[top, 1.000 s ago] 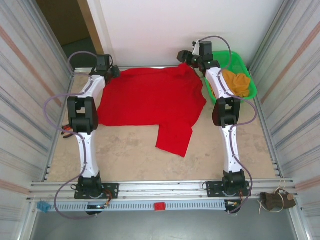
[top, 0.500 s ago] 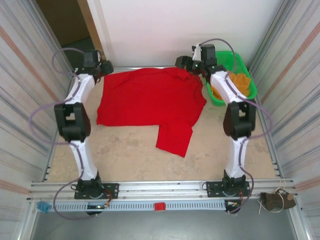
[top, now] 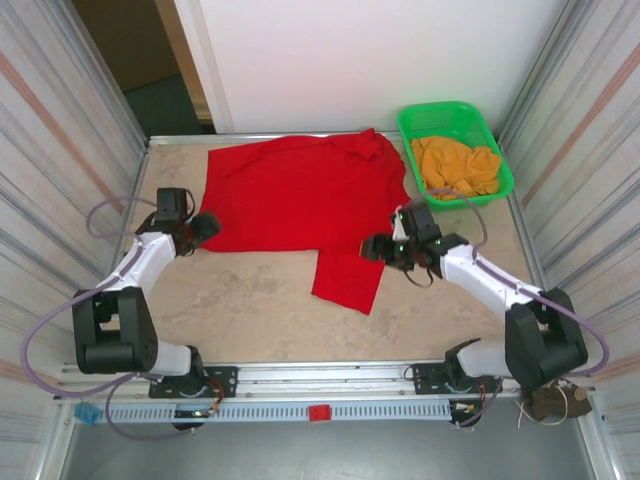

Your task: Fold the inside-out t-shirt

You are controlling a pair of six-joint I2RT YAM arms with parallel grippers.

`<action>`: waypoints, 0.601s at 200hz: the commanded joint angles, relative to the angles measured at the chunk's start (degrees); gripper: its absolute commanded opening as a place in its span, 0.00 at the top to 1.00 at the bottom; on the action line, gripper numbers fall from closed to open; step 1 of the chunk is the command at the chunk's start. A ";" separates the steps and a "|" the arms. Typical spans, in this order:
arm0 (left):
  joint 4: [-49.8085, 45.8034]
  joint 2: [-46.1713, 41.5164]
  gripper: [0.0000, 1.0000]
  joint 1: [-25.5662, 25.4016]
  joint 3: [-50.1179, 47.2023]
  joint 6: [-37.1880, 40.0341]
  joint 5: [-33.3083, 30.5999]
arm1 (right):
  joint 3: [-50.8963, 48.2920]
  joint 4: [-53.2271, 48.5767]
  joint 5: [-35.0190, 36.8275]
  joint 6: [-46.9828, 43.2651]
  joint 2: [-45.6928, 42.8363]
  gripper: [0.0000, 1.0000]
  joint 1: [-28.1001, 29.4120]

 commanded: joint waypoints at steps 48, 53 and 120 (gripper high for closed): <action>0.43 9.16 0.32 6.46 3.78 1.06 1.83 | -7.99 0.18 5.80 7.48 -5.48 0.40 6.87; 0.25 9.97 0.32 6.54 4.38 0.99 1.98 | -8.19 0.21 6.08 7.74 -5.23 0.40 7.26; 1.11 15.53 0.35 6.60 8.40 1.60 2.89 | -11.52 0.12 8.10 11.31 -4.39 0.42 11.79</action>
